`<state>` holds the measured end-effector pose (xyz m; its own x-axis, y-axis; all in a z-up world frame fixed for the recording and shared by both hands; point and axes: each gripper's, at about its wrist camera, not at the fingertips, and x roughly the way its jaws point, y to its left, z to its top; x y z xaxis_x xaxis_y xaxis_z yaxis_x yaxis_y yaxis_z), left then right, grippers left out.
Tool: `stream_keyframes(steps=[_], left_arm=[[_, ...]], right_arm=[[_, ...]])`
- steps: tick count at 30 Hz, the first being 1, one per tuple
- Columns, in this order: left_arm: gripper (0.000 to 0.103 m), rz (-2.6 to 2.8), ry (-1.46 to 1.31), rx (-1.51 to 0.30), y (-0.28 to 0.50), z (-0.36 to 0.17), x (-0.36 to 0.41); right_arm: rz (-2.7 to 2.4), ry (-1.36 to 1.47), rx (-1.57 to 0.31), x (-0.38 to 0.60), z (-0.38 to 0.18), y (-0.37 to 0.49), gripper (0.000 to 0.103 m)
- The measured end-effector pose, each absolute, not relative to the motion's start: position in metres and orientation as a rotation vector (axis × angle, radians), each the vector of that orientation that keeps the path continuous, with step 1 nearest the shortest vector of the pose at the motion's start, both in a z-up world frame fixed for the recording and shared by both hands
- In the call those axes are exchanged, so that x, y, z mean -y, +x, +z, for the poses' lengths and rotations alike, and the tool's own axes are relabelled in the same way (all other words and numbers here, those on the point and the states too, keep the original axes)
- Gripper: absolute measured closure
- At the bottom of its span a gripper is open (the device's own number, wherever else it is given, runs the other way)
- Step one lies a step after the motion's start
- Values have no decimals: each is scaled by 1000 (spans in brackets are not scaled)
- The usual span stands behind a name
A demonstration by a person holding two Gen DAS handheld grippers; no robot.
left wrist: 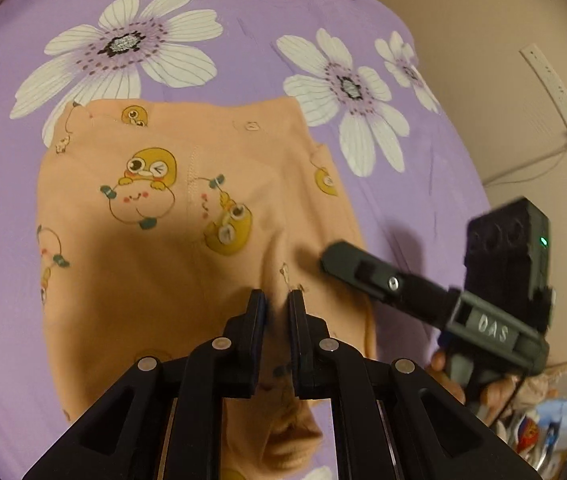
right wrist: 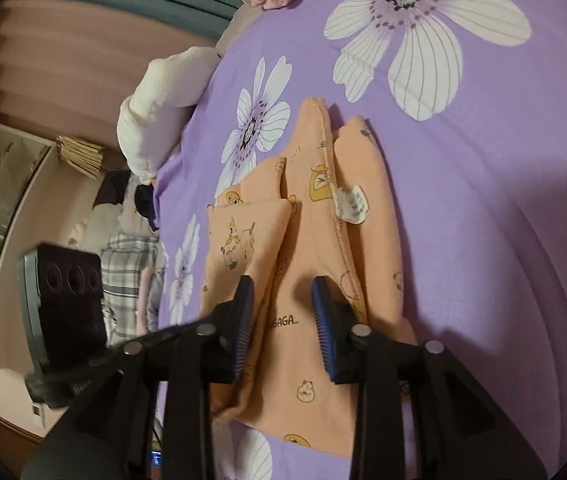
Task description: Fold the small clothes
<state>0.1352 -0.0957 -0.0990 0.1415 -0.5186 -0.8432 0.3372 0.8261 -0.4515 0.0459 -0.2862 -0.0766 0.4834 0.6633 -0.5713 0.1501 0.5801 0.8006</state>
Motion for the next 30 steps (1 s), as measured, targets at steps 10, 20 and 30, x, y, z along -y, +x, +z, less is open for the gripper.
stream_keyframes(steps=[10, 20, 30], left_arm=[[88, -552, -293, -1165, 102, -81, 11], [88, -622, -278, -1215, 74, -115, 21], [88, -638, -379, -1211, 68, -112, -3]], right_arm=[[418, 840, -1085, 262, -69, 67, 51], [371, 674, -1151, 235, -75, 111, 52], [398, 667, -1094, 227, -78, 118, 63]])
